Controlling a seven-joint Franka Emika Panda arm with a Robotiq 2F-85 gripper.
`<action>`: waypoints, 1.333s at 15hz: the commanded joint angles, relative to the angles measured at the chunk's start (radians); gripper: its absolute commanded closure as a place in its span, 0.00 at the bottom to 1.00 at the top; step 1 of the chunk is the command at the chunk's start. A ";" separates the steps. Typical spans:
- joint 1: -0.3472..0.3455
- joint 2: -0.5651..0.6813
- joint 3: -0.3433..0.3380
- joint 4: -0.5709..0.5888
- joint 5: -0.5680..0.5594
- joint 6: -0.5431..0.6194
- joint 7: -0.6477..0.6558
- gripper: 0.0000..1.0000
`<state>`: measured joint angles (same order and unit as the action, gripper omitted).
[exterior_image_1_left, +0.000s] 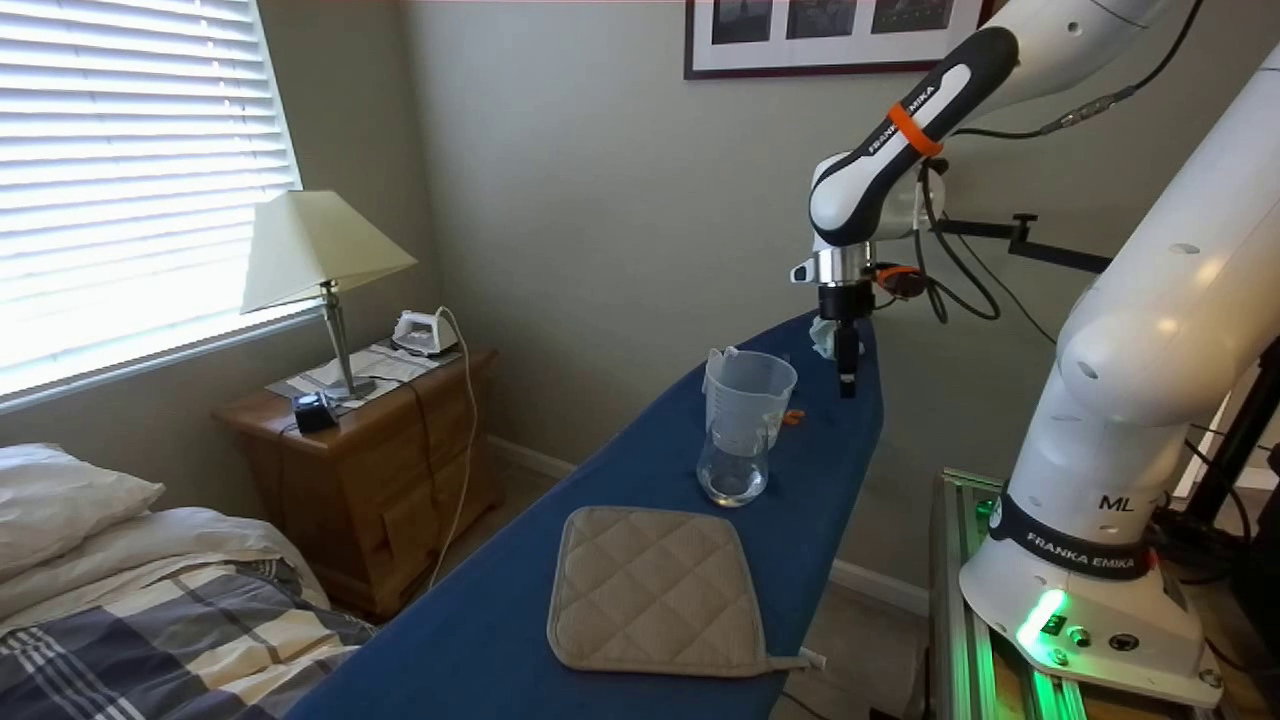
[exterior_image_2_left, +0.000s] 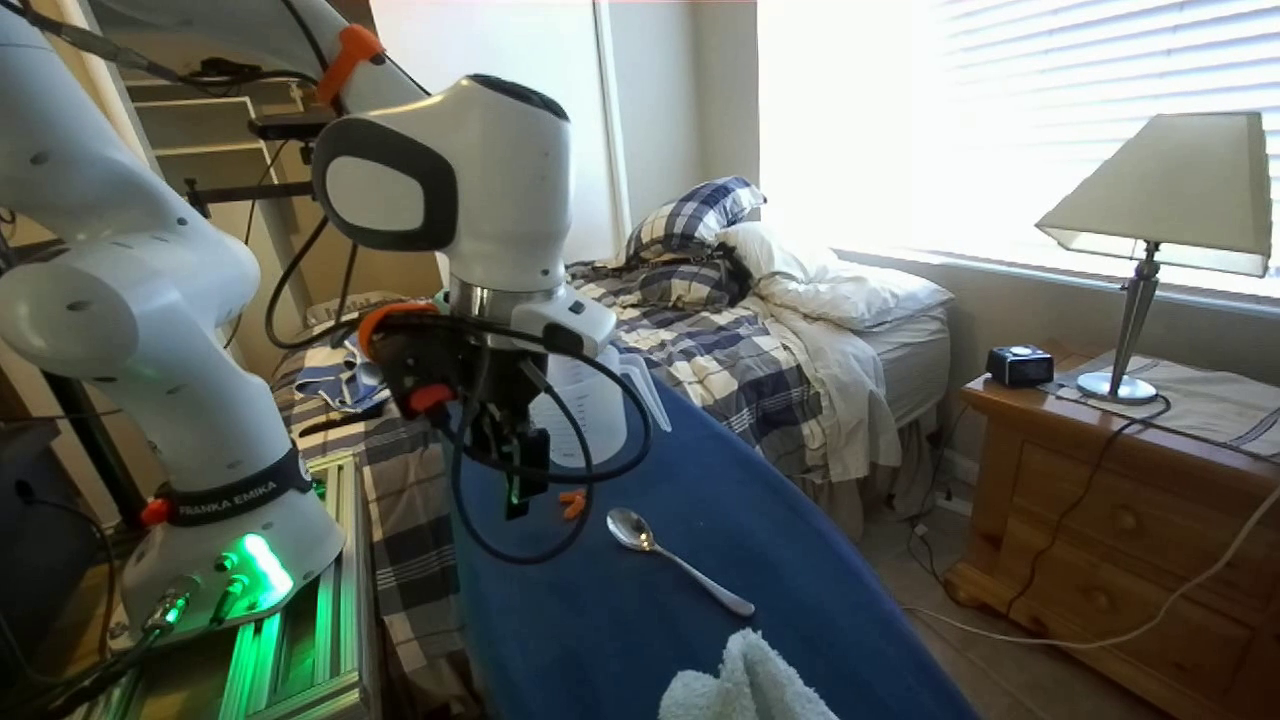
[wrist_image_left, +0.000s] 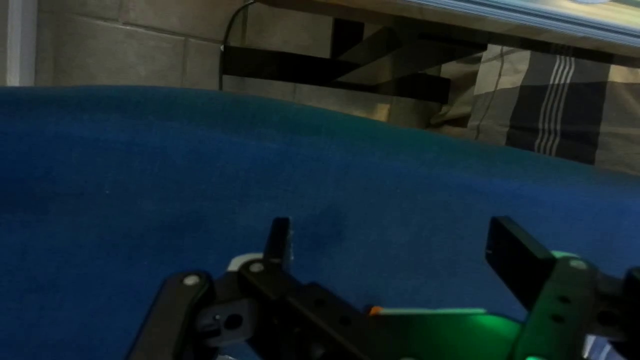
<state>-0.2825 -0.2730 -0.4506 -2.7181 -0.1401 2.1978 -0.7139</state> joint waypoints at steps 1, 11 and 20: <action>-0.006 0.016 0.001 -0.006 0.028 0.051 -0.046 0.00; 0.026 0.090 -0.011 -0.032 0.218 0.204 -0.313 0.00; 0.034 0.159 0.003 -0.032 0.459 0.255 -0.548 0.00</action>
<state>-0.2536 -0.1460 -0.4510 -2.7499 0.2375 2.4218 -1.1801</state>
